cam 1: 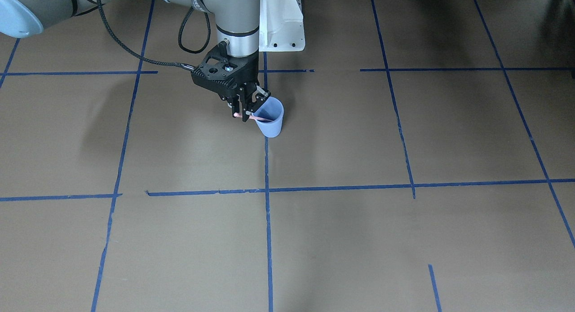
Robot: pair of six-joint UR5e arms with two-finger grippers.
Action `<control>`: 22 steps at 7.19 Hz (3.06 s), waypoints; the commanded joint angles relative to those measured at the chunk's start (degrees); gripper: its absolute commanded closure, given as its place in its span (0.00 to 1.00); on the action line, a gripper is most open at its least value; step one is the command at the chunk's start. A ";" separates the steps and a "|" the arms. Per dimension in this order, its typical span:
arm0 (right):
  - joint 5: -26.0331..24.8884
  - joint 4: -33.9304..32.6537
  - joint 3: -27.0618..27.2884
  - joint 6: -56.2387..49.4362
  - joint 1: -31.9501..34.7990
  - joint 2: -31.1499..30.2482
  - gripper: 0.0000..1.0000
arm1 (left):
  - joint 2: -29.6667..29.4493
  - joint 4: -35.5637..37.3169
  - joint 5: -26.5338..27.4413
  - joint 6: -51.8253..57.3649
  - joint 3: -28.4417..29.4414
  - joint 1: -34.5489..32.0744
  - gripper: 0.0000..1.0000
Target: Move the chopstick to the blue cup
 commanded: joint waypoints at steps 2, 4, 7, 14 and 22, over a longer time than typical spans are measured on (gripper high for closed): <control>3.76 -0.06 0.36 -3.68 2.32 0.21 0.00 | 0.00 0.00 0.00 0.00 0.00 0.07 0.00; 15.06 -0.15 0.53 -13.56 9.41 -0.66 0.00 | -0.09 0.00 0.00 0.00 0.00 0.07 0.00; 24.93 -0.06 1.23 -31.22 18.91 -7.49 0.00 | 0.44 0.00 3.05 0.00 0.79 0.07 0.00; 35.16 0.12 8.26 -84.91 43.44 -37.97 0.00 | 0.09 0.09 5.10 -0.18 -0.18 0.07 0.00; 35.34 10.55 7.82 -103.92 58.41 -61.82 0.00 | 0.35 0.00 5.19 0.53 -0.61 0.07 0.00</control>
